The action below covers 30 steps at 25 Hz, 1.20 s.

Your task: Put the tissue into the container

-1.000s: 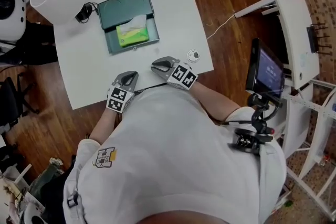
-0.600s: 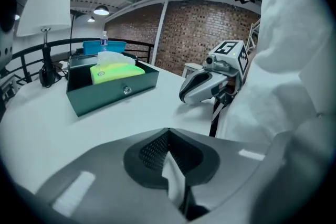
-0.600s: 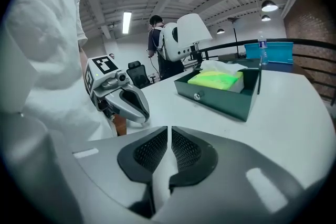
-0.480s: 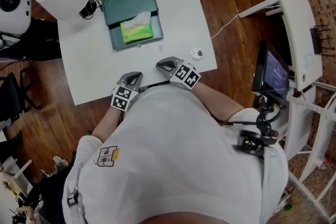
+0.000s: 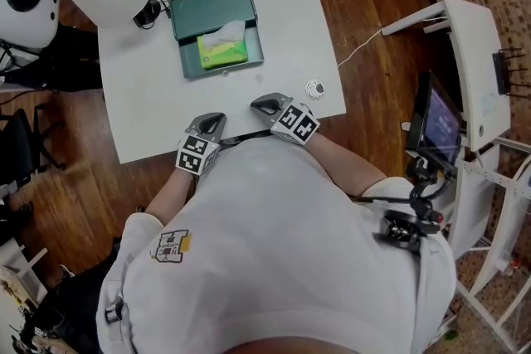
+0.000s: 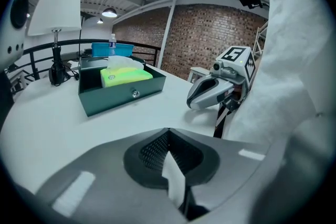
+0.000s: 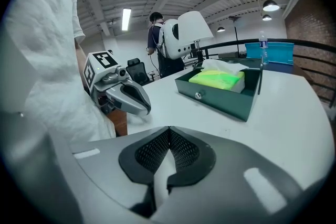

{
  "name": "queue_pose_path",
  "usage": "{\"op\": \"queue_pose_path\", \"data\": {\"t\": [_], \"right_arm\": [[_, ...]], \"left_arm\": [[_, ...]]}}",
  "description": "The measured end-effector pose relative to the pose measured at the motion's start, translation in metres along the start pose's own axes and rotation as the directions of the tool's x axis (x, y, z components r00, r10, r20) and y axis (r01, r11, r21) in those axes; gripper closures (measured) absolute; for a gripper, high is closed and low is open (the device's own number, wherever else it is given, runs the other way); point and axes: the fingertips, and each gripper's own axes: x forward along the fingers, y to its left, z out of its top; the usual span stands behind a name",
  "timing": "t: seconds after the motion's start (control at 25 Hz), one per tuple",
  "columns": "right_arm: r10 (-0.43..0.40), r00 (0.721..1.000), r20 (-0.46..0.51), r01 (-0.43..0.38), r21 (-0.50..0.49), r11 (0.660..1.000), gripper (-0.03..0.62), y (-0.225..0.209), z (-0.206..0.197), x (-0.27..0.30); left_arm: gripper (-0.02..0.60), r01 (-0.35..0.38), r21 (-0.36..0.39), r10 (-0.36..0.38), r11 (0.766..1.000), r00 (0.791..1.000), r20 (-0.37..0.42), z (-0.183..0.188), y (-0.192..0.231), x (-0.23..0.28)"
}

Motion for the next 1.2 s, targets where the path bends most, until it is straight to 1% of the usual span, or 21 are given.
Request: {"op": "queue_pose_path", "data": {"t": [0.28, 0.48, 1.2], "right_arm": [[-0.011, 1.0, -0.025, 0.011, -0.021, 1.0, 0.594, -0.004, 0.001, 0.0], [-0.019, 0.999, -0.028, 0.018, -0.035, 0.999, 0.594, -0.006, 0.001, 0.001], [-0.041, 0.999, -0.028, 0.041, -0.024, 0.999, 0.594, -0.011, 0.003, 0.0]], "left_arm": [[0.581, -0.013, -0.012, 0.014, 1.0, 1.0, 0.026, 0.01, 0.005, 0.0], [0.581, -0.016, -0.01, 0.017, 1.0, 0.999, 0.027, 0.009, 0.004, -0.001], [0.581, -0.008, -0.007, 0.008, 1.0, 1.0, 0.027, 0.013, 0.004, 0.003]]}}
